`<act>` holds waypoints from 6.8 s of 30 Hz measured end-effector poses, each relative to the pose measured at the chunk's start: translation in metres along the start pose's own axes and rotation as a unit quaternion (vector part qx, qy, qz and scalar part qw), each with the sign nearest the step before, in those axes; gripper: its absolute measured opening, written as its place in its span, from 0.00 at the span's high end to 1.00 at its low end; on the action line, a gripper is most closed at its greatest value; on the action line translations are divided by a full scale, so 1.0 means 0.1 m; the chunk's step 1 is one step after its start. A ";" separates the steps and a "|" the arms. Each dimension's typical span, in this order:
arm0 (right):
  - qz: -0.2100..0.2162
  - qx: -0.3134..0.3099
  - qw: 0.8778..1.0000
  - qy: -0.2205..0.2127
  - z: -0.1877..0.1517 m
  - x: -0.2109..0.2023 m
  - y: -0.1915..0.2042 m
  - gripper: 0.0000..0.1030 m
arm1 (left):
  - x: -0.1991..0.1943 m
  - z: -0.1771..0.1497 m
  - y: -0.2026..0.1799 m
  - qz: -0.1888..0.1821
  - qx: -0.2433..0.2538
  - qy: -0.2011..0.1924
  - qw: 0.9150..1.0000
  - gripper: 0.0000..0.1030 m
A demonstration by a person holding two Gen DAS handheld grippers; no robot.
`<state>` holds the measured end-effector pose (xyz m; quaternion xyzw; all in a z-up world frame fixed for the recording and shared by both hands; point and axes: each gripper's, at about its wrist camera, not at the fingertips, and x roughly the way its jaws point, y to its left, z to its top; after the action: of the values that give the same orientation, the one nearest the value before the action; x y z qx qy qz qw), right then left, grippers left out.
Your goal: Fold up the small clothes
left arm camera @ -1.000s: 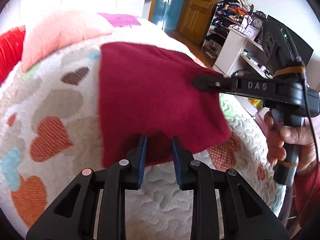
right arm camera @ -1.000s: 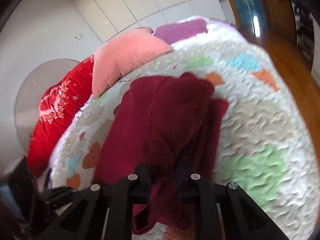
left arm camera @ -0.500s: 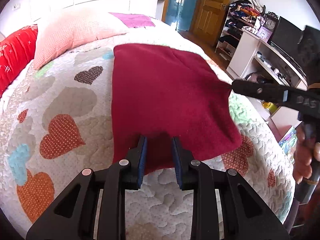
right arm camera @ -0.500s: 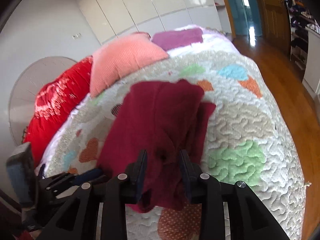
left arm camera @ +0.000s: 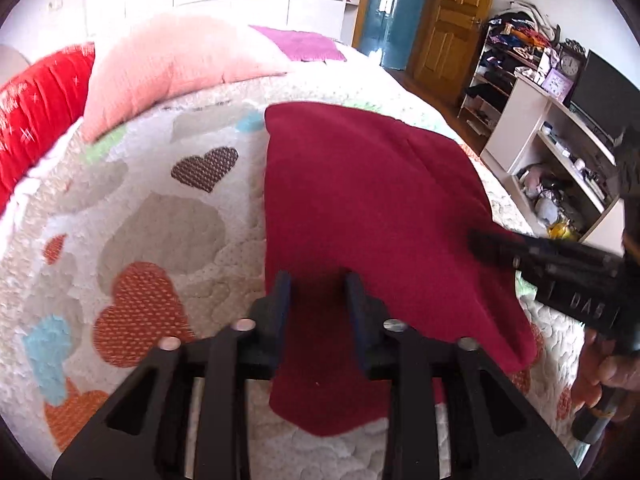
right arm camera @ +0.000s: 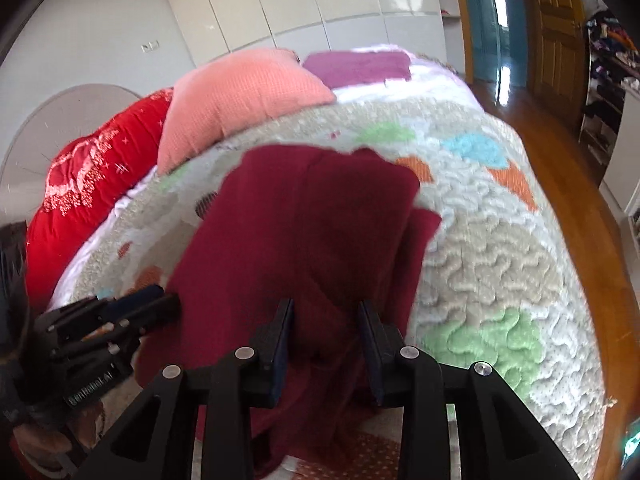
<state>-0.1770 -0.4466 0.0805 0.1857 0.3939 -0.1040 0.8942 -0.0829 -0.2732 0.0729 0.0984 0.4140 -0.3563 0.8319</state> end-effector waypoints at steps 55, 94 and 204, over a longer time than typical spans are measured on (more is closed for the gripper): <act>0.096 0.127 0.987 -0.025 -0.17 0.28 -0.48 0.21 | 0.37 0.13 0.35 -0.125 -0.096 0.060 0.986 0.18; 0.060 -0.059 0.996 0.009 -0.61 -0.27 0.90 0.77 | -0.91 -0.92 0.34 0.045 -0.022 0.004 0.999 0.41; -0.005 -0.051 0.998 -0.034 -1.15 -0.85 0.98 0.51 | -1.42 -1.14 0.13 0.125 -0.045 -0.085 0.988 0.41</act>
<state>-0.2778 -0.3060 0.0968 0.1345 0.3694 -0.0949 0.9146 -0.2017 -0.1388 0.1061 0.0817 0.3419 -0.2379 0.9055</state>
